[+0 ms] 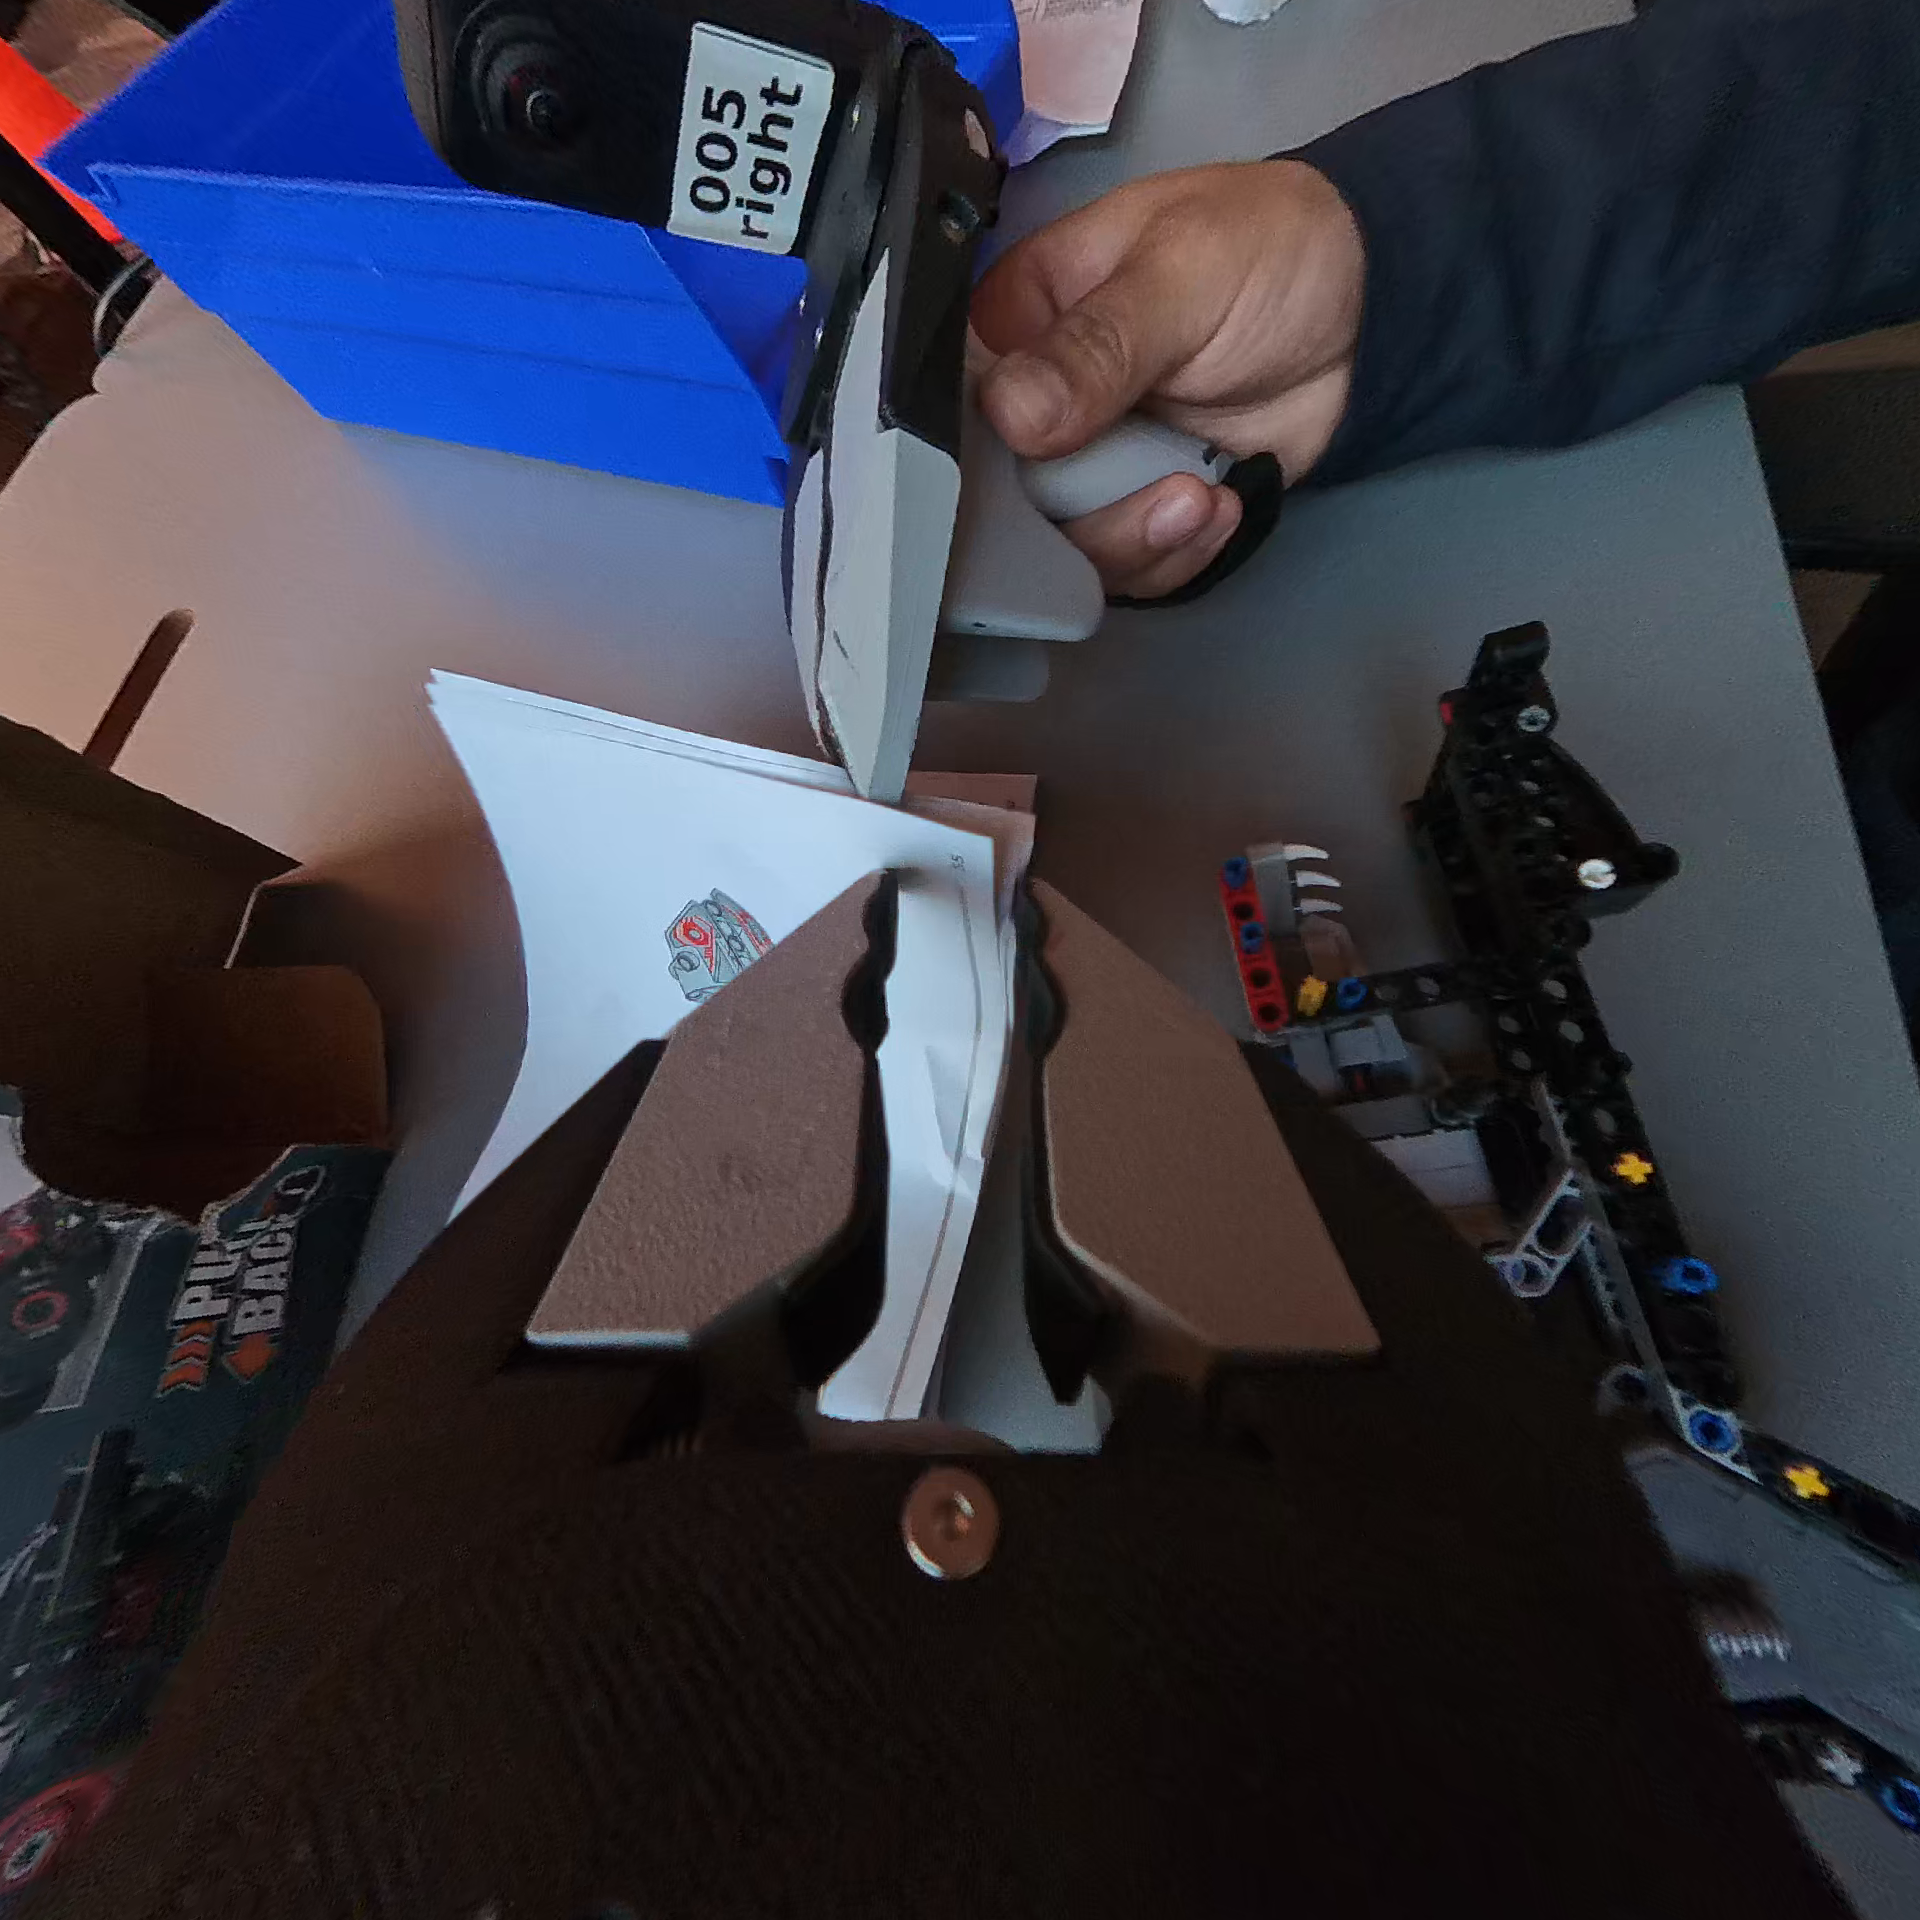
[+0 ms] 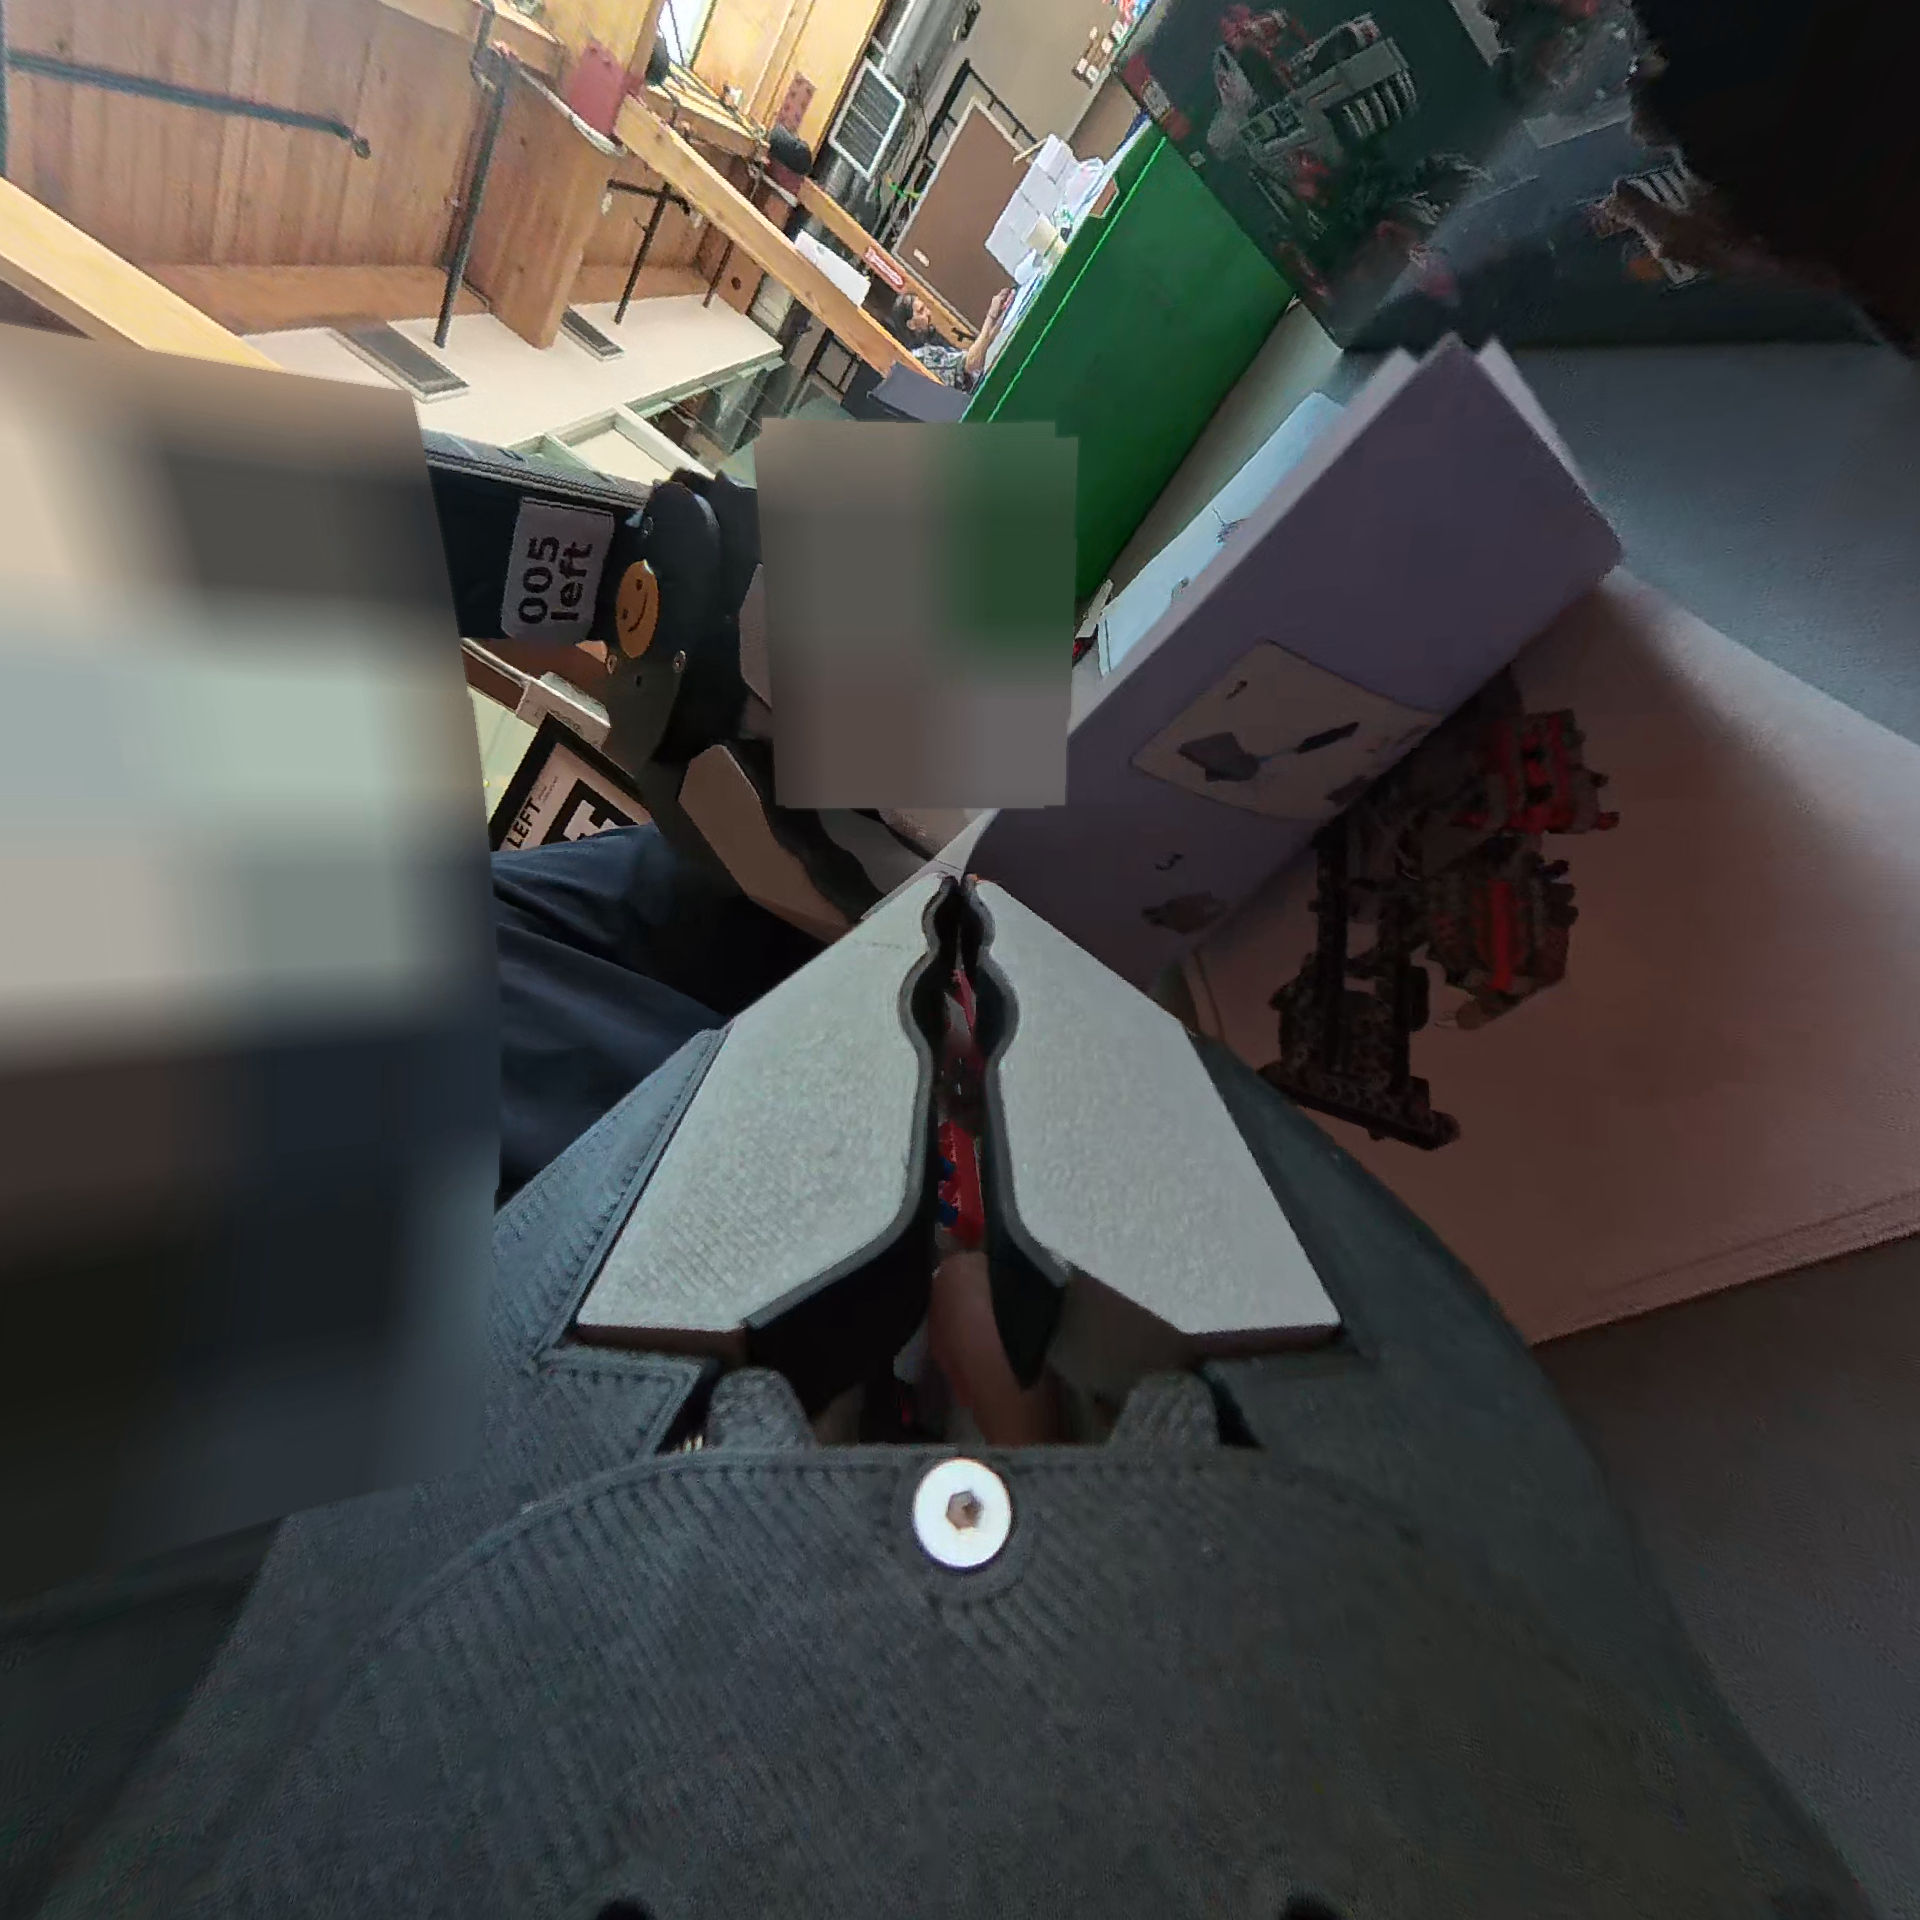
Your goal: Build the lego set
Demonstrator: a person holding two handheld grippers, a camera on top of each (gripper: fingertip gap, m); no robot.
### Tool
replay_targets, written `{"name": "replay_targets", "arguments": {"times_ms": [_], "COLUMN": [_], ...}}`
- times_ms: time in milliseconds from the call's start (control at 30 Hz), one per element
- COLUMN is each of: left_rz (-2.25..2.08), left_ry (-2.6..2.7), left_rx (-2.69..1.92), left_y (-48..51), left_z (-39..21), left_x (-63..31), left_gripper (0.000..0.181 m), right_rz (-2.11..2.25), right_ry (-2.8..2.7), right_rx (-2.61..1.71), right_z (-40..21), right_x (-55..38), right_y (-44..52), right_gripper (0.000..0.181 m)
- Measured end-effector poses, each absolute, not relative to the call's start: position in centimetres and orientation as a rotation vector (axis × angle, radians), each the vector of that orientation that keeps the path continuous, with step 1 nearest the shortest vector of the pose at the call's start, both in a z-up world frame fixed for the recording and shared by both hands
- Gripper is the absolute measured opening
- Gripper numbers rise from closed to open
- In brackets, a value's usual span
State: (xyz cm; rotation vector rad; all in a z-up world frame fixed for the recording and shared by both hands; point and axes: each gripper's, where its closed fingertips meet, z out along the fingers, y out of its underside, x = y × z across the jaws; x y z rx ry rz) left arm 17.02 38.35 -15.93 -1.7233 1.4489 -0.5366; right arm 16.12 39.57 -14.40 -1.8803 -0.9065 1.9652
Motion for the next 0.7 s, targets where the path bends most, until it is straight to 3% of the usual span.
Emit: {"name": "replay_targets", "arguments": {"times_ms": [33,200,333,467,700], "left_rz": [-0.554,-0.688,-0.739,-0.77,-0.545], "left_ry": [1.44,1.382,1.313,1.227,0.76], "left_rx": [-1.731,-1.767,-1.79,-1.813,-1.95], "left_y": [38.3,38.1,38.7,39.0,40.6], "left_z": [-15.9,-15.3,-15.2,-14.5,-12.9], "left_x": [17.0,17.0,16.5,15.0,2.2], "left_gripper": [0.021,0.025,0.003,0.0,0.0], "right_rz": [1.949,1.836,1.796,1.773,1.614], "right_ry": [-0.908,-0.987,-1.027,-1.02,-0.999], "right_rx": [-1.886,-1.902,-1.888,-1.899,-2.006], "right_z": [-14.5,-15.2,-15.2,-15.3,-16.7], "right_x": [16.1,15.5,15.2,15.2,16.7], "right_y": [39.6,39.2,38.8,38.9,40.3], "right_gripper": [0.0,0.0,0.0,0.0,0.0]}}
